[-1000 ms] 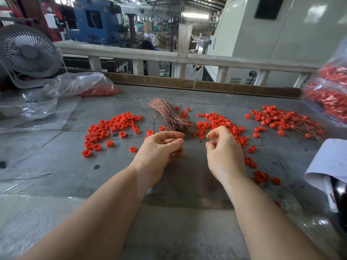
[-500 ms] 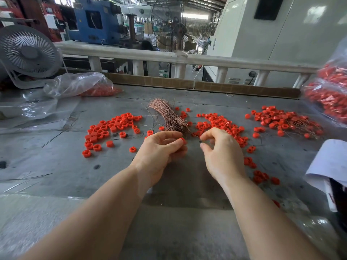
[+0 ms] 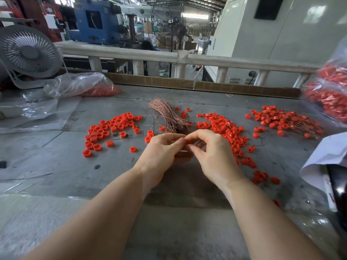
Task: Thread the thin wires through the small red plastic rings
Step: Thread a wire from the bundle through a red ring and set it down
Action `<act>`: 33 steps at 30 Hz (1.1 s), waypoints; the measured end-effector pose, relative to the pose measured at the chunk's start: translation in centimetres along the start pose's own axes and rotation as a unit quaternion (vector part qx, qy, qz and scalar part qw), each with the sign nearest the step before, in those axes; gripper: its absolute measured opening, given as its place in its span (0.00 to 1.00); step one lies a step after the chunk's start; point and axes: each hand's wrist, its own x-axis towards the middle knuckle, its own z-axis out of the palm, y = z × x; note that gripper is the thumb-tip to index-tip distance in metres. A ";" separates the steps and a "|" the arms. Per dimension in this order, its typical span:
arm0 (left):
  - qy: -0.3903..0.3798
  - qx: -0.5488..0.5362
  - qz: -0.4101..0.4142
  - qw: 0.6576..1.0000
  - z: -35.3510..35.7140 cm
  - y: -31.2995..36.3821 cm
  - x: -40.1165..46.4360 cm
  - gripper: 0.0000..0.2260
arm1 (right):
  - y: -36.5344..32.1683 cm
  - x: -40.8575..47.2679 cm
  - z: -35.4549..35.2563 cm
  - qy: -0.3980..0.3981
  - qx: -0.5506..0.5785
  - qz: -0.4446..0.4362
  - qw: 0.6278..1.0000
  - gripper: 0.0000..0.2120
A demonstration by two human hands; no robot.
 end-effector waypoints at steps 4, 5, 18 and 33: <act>0.067 0.107 0.083 0.989 -0.3 0.1 0.0 0.06 | 0.3 0.0 0.1 0.018 -0.003 0.011 1.000 0.06; 0.099 0.130 0.106 0.981 -0.6 0.1 0.1 0.06 | 0.5 0.0 0.1 0.021 -0.002 0.017 1.000 0.06; 0.286 0.520 0.063 0.803 -4.9 0.0 1.9 0.16 | 0.7 -0.1 0.2 0.003 -0.015 0.045 0.999 0.04; 0.225 0.559 0.073 0.794 -4.8 -0.4 2.1 0.11 | 1.1 -0.1 0.2 -0.007 -0.035 0.050 0.998 0.04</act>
